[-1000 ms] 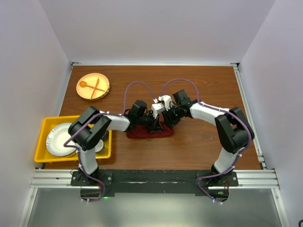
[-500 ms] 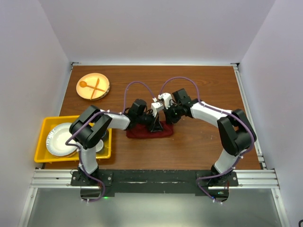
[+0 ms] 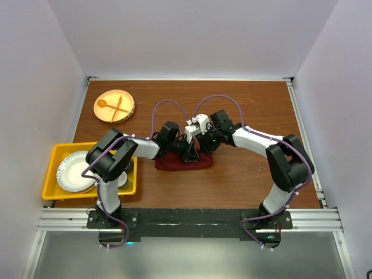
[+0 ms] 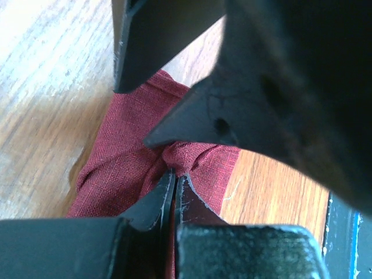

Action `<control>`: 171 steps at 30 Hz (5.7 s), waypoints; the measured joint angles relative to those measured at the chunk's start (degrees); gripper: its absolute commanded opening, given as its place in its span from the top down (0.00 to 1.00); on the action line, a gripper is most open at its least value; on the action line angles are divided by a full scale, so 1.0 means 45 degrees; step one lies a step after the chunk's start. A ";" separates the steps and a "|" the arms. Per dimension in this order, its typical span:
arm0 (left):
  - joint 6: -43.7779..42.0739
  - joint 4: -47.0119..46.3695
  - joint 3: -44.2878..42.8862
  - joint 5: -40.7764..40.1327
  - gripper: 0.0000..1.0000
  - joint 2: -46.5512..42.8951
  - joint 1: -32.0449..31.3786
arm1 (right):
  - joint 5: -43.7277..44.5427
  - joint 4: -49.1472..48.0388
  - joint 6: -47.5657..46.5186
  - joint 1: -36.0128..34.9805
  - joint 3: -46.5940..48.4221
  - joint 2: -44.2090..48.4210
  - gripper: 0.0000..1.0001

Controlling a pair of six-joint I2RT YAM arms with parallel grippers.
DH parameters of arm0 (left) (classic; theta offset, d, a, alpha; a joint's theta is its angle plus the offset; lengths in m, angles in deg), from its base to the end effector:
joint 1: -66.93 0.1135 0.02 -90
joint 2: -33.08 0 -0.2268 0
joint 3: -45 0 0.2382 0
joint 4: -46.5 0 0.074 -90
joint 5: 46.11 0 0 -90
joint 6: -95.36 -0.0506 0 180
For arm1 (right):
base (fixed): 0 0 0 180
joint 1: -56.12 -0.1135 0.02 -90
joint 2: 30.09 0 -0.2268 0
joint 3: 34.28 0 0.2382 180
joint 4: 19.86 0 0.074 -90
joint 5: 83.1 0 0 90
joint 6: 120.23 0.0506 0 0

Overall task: Fold the napkin into a case and place the utensils inside
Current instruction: Stuff the top corner of the smaller-rectangle-folded napkin into the folded napkin.

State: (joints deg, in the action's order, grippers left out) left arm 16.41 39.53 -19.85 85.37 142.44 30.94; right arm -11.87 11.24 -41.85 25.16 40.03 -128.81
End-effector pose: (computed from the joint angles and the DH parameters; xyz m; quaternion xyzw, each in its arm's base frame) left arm 0.2666 -0.2350 0.0923 0.3340 0.7853 -0.4562 0.2522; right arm 0.2835 0.1890 0.1388 -0.3872 0.8604 0.2027 0.2622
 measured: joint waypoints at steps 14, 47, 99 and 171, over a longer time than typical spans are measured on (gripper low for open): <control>0.0112 -0.0034 0.0000 0.0316 1.00 0.0107 0.0083 | 0.0287 -0.0695 -0.0151 -0.0049 -0.0471 0.0257 0.62; 0.1457 -0.2074 0.1005 0.0257 1.00 0.0107 0.0272 | -0.0408 0.0355 0.1617 0.0476 -0.0782 0.0369 0.75; 0.2526 -0.2336 0.0918 0.1073 1.00 0.0588 0.0821 | 0.1481 0.0296 0.0447 -0.0787 -0.0563 0.0277 0.63; 0.2652 -0.1982 0.0690 0.1224 1.00 0.0729 0.1044 | 0.1112 0.1171 -0.0359 -0.1122 0.0816 0.0185 0.65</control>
State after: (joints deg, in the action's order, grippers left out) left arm 28.35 30.61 -16.75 90.87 145.72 35.64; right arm -6.86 16.51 -43.47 20.11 43.70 -127.98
